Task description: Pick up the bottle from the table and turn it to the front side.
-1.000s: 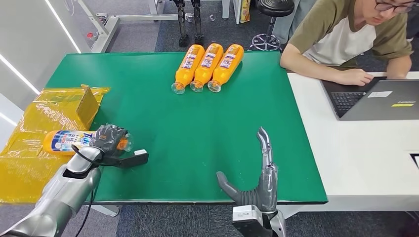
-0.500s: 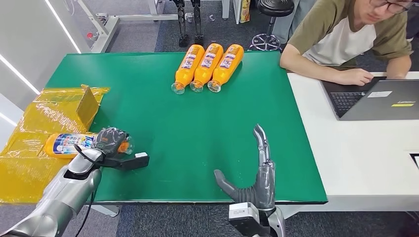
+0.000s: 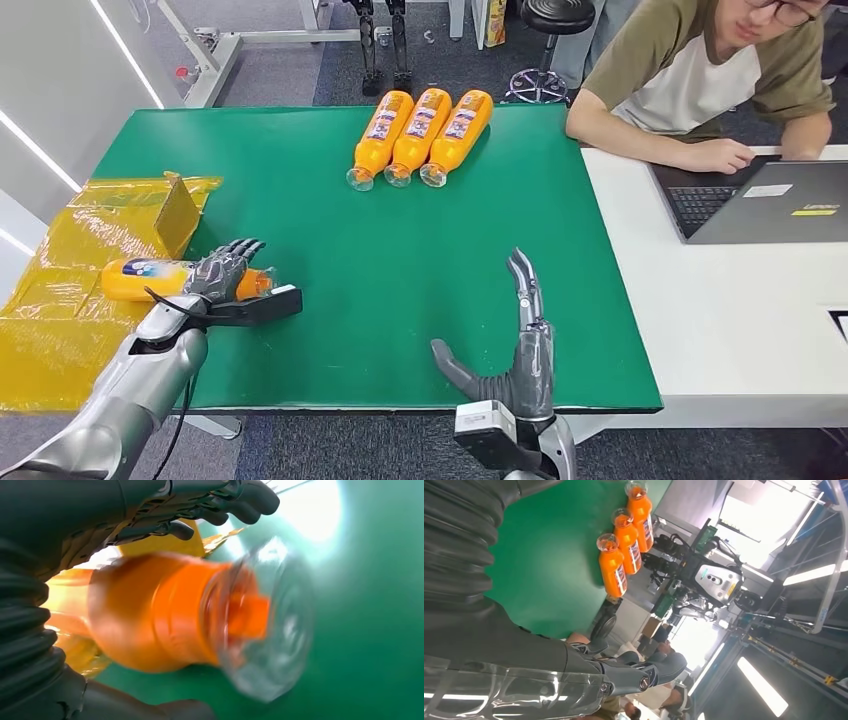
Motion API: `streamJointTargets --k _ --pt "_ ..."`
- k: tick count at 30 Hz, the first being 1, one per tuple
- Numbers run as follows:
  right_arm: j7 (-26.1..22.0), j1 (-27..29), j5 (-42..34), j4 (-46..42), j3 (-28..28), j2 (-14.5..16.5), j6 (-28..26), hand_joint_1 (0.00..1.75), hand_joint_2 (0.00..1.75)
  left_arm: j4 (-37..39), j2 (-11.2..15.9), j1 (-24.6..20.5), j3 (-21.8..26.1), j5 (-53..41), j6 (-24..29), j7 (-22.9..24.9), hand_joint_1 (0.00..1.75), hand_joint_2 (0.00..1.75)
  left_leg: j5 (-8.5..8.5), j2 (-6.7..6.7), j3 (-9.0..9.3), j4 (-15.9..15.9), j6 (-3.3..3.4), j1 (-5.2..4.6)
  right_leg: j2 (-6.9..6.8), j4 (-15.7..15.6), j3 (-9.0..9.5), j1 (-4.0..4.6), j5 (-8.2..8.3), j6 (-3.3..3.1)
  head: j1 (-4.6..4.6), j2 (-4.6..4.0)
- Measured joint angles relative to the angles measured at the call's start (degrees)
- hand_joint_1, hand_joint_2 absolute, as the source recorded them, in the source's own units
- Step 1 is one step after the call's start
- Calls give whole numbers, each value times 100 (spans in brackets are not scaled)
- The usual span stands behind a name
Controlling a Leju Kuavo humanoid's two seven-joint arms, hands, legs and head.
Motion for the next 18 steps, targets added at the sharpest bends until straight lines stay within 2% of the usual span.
streamJointTargets --k 7,10,12,15,16,18 --pt "4 37 -1 23 -58 0 -26 0 175 0 -40 37 323 312 358 -306 0 175 0 0 -1 0 0 0 0 -1 -2 0 -1 0 0 0" --pt "9 47 -4 36 -63 0 -41 0 175 -12 -71 47 470 611 633 -609 0 175 0 1 -1 0 0 0 0 -1 -3 0 0 0 -1 0" --pt "12 60 -14 40 -71 0 -52 0 175 -78 -115 46 616 1022 973 -1086 0 175 0 0 -1 1 0 0 0 -1 -4 0 0 0 -1 0" --pt "13 71 -60 48 -90 0 -66 0 175 -425 -259 39 941 2187 1344 -2257 0 175 0 -2 -2 2 0 -1 -1 -1 -4 0 0 0 0 0" --pt "4 70 -85 56 -95 0 -68 0 175 -653 -321 52 1034 2712 1303 -2589 0 175 0 -2 -2 2 0 -2 0 -1 -3 0 1 0 1 0" --pt "-28 64 -135 82 -98 0 -75 0 175 -1283 -437 137 1116 3870 1096 -2962 0 175 0 -2 -3 2 0 -2 0 -1 -3 0 1 1 1 0"
